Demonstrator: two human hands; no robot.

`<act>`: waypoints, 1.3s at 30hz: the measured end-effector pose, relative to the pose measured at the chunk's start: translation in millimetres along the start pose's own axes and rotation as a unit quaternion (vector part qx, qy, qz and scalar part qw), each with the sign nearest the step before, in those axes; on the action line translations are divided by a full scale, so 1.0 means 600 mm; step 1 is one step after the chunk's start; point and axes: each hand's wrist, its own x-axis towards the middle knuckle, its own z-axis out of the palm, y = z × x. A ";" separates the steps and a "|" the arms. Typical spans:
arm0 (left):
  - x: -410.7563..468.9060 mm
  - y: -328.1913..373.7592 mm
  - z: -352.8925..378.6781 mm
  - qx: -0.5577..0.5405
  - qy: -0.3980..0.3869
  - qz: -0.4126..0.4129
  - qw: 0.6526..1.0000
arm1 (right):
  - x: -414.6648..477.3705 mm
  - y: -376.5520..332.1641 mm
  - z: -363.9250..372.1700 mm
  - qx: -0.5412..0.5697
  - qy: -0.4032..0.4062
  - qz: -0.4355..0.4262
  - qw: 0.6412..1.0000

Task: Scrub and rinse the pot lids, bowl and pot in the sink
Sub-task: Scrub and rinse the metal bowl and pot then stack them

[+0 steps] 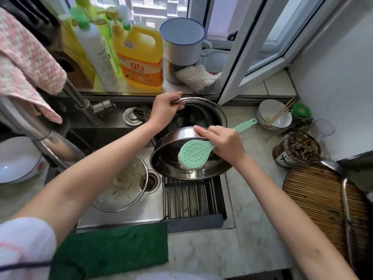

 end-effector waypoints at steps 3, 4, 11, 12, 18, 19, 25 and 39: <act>-0.001 -0.004 0.002 -0.021 0.008 -0.013 1.000 | 0.001 0.005 0.005 0.003 0.001 0.009 1.000; -0.002 -0.004 0.003 -0.026 0.011 -0.017 0.999 | 0.001 0.006 0.005 0.001 0.005 0.005 1.000; -0.009 -0.006 -0.001 -0.042 0.023 -0.031 0.998 | 0.013 0.004 0.015 -0.013 0.036 -0.075 0.996; -0.011 -0.008 -0.001 -0.042 0.028 -0.030 0.998 | 0.011 0.005 0.017 -0.010 0.037 -0.072 0.997; -0.017 -0.015 -0.001 -0.020 0.050 -0.013 0.998 | -0.005 0.014 0.015 0.010 0.051 -0.049 0.997; -0.017 -0.015 0.000 -0.019 0.051 -0.012 0.998 | -0.006 0.015 0.017 0.011 0.051 -0.046 0.998; -0.022 -0.016 0.000 0.012 0.053 -0.004 0.999 | -0.008 0.016 0.017 0.024 0.054 -0.035 0.998; -0.025 -0.011 -0.015 -0.003 0.014 -0.030 0.999 | -0.065 -0.021 0.009 -0.105 0.077 0.157 0.979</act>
